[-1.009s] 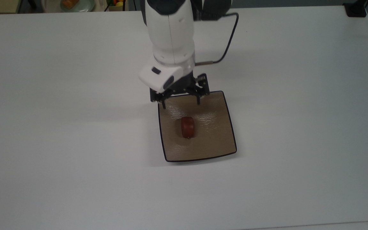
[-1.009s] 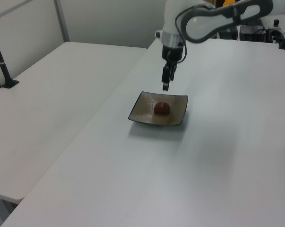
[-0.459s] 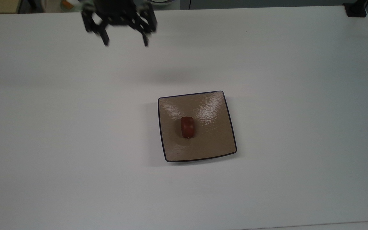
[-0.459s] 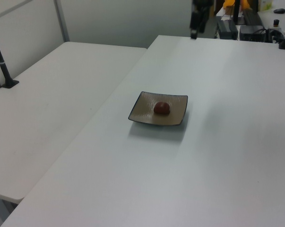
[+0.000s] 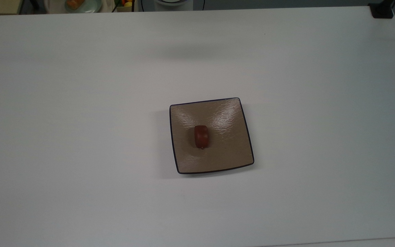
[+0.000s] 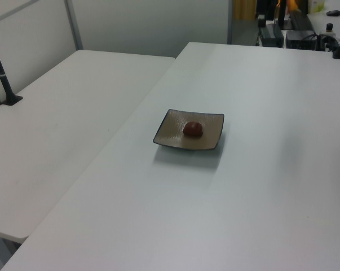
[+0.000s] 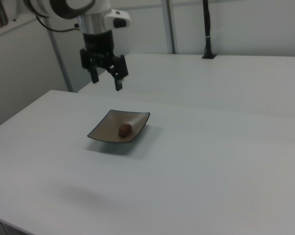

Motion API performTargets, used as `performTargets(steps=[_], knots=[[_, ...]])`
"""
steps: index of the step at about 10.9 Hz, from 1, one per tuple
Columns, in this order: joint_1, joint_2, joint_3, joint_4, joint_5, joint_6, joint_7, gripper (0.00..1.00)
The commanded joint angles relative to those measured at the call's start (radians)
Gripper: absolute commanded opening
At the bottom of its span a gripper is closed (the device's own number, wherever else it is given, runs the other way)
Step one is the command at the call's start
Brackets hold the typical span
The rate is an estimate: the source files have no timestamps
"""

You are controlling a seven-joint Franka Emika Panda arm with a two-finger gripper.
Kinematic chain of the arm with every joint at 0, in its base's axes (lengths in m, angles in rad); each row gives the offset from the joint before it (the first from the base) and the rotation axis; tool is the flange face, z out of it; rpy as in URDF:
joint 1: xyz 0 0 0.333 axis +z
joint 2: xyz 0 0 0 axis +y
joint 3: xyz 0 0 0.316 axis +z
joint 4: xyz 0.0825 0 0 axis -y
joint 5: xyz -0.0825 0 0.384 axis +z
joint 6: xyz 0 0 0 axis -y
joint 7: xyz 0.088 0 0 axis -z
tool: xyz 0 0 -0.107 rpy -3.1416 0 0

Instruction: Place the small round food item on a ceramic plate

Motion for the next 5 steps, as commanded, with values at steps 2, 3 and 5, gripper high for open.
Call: performTargets(steps=[2, 3, 5], knots=[[0.019, -0.153, 0.006, -0.142, 0.013, 0.025, 0.042, 1.00], [0.019, -0.155, 0.007, -0.162, 0.013, 0.068, 0.038, 1.00], [0.022, -0.124, 0.007, -0.179, 0.008, 0.146, 0.006, 1.00]])
